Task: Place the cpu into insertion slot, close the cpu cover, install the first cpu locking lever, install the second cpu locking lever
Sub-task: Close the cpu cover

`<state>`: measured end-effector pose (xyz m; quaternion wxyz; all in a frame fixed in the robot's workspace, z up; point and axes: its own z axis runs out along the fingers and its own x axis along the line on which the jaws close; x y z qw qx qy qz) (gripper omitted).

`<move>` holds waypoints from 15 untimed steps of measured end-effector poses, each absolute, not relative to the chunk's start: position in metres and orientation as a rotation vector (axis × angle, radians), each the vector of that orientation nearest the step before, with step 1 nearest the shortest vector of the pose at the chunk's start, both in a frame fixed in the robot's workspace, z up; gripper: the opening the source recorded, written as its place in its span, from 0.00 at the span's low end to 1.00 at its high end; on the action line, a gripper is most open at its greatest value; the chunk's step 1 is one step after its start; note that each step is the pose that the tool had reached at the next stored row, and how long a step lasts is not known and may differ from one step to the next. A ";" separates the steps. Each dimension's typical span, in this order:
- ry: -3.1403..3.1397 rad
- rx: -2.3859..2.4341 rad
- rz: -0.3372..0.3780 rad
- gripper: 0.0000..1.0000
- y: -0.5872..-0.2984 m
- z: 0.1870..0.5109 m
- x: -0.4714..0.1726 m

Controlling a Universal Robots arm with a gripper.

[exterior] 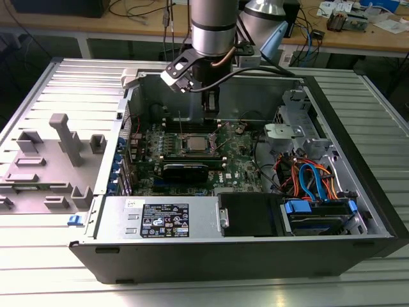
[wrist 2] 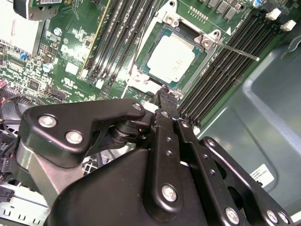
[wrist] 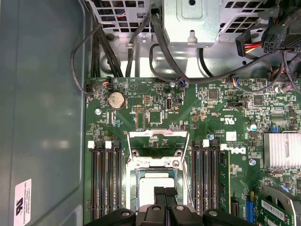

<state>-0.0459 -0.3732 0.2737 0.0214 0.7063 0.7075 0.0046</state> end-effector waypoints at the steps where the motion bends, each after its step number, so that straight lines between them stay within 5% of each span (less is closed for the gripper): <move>1: 2.193 2.189 0.014 0.11 -0.373 0.274 -0.045; 15: 2.193 2.189 0.014 0.11 -0.373 0.274 -0.039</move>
